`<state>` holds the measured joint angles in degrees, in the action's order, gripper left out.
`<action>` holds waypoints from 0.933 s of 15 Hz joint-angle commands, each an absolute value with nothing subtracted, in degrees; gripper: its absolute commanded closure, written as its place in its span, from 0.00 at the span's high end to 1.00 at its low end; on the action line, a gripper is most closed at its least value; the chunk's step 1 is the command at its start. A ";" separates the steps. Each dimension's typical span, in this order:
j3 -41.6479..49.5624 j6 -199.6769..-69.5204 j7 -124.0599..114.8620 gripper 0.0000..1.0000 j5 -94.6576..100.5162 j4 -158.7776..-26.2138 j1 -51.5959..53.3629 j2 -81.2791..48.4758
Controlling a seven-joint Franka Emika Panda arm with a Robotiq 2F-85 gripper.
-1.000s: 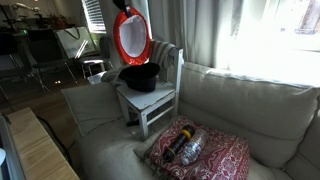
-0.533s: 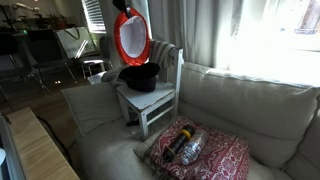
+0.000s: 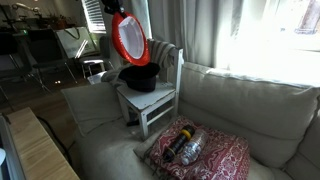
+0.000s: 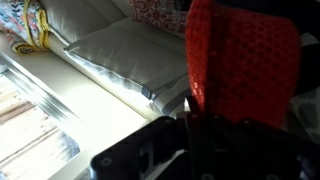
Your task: Remove the hats on the chair's ears starting with the black hat and place them on the chair's seat
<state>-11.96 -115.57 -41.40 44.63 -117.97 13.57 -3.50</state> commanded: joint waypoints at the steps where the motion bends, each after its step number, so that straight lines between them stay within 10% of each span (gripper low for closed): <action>1: -13.09 -111.92 -45.18 0.01 51.53 -118.59 15.67 -6.63; 14: -13.39 -102.77 -60.32 0.01 69.84 -116.93 21.47 -18.11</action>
<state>-13.23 -107.21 -57.11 65.49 -118.34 19.95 -15.66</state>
